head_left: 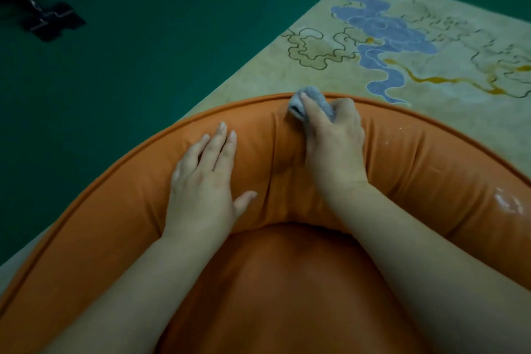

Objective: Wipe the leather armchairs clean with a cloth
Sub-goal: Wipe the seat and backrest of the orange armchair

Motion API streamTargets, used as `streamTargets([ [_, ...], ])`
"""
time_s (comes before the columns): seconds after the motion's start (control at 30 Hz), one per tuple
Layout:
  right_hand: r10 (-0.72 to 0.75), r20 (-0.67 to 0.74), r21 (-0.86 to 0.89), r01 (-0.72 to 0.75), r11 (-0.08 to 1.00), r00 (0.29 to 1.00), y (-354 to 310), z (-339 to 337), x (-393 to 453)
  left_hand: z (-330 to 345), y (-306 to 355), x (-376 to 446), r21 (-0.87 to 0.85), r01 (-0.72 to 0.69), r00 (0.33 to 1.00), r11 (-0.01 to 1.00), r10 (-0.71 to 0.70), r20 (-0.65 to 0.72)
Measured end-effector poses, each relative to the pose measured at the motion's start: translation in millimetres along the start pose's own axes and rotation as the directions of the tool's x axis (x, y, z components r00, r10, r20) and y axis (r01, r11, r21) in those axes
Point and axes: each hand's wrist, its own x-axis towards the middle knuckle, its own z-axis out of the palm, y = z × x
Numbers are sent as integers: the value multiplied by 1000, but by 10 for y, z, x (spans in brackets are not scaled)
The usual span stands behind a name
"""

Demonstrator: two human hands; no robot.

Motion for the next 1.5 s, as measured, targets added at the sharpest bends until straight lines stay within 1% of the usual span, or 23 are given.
streamTargets([
  [0.07, 53, -28, 38, -52, 998, 998, -104, -6, -4, 4, -82, -7, -20, 5, 998, 1000, -6, -56],
  [0.13, 80, 32, 102, -82, 991, 996, -333, 79, 24, -37, -171, -45, -27, 54, 991, 998, -57, -123],
  [0.17, 57, 70, 112, -65, 992, 996, -483, 136, 22, -66, -235, -64, -17, 87, 985, 996, -88, -150],
  [0.23, -10, 162, 136, -12, 991, 987, -788, 270, -12, -123, -397, -87, 14, 178, 968, 984, -173, -182],
  [0.33, -151, 292, 251, 76, 965, 944, -1295, 445, -120, -158, -662, -132, 27, 291, 943, 956, -282, -175],
  [0.4, -303, 317, 294, 211, 932, 899, -1528, 456, -208, -139, -770, -171, 12, 309, 942, 951, -304, -143],
  [0.47, -382, 307, 241, 317, 917, 872, -1500, 459, -177, -125, -816, -207, 5, 305, 945, 952, -302, -124],
  [0.53, -312, 286, 173, 272, 947, 906, -1312, 412, -50, -138, -820, -225, -3, 304, 945, 953, -302, -125],
  [0.6, -147, 205, 105, 127, 986, 968, -1063, 357, 114, -141, -823, -235, -7, 296, 947, 955, -295, -127],
  [0.67, 18, 145, 29, -22, 999, 989, -935, 334, 203, -133, -832, -240, -3, 281, 951, 960, -279, -132],
  [0.7, 49, 135, 25, -53, 998, 990, -963, 342, 190, -128, -835, -241, -7, 277, 952, 961, -275, -133],
  [0.77, 46, 185, 163, -77, 984, 982, -1163, 364, 90, -128, -828, -238, -30, 277, 952, 960, -279, -127],
  [0.87, -172, 266, 275, 96, 957, 949, -1391, 392, -161, -154, -813, -230, -74, 273, 954, 959, -280, -110],
  [0.9, -207, 249, 292, 130, 948, 946, -1364, 394, -201, -170, -798, -228, -110, 258, 953, 960, -272, -133],
  [0.97, -158, 210, 399, 62, 915, 965, -1223, 319, -238, -215, -727, -222, -237, 203, 946, 950, -253, -203],
  [1.03, -74, 193, 515, -37, 856, 979, -1059, 220, -310, -246, -603, -205, -458, 136, 932, 879, -271, -243],
  [1.07, -32, 192, 554, -82, 829, 981, -992, 165, -356, -251, -526, -192, -598, 110, 929, 794, -296, -223],
  [1.13, 40, 198, 600, -153, 785, 979, -882, 56, -452, -239, -334, -150, -829, 100, 944, 550, -316, -95],
  [1.2, 84, 210, 624, -200, 756, 974, -778, -39, -535, -195, -132, -103, -921, 121, 969, 371, -246, 28],
  [1.3, 106, 284, 647, -273, 713, 953, -589, -206, -644, -91, 142, -74, -970, 167, 982, 178, -116, 148],
  [1.33, 76, 325, 649, -281, 707, 943, -519, -270, -672, -53, 226, -65, -971, 187, 981, 152, -88, 175],
  [1.4, -24, 384, 639, -247, 728, 923, -357, -410, -705, 19, 386, -44, -965, 205, 978, 162, -79, 195],
  [1.5, -56, 342, 492, -128, 861, 938, -27, -624, -679, 125, 642, -3, -958, 195, 971, 210, -179, 159],
])
